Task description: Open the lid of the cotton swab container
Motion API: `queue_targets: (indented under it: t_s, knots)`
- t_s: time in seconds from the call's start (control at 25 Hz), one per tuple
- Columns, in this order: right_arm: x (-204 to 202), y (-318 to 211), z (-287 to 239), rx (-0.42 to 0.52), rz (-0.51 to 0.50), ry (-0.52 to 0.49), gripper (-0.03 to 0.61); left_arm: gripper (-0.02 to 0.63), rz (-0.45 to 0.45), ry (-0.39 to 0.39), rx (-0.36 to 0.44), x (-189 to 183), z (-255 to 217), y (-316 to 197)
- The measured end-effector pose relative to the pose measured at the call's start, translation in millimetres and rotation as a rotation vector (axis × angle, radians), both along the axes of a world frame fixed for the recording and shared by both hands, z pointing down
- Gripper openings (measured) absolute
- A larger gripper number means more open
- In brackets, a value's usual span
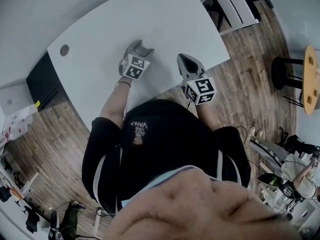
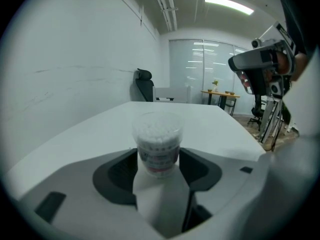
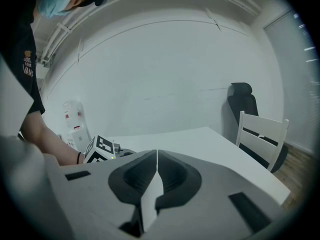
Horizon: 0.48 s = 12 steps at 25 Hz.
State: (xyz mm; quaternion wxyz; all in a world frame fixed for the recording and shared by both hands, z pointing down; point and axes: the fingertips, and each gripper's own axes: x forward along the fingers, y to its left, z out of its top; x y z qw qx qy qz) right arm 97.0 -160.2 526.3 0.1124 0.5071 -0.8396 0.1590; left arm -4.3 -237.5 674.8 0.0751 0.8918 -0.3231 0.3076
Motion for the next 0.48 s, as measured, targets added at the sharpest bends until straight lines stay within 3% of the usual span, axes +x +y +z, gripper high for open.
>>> queue_targets:
  t_s: [0.48]
  knots:
    - [-5.3, 1.6, -2.7, -0.001, -0.009, 0.003, 0.014, 0.25, 0.002, 0.007, -0.012, -2.8, -4.3, 0.2]
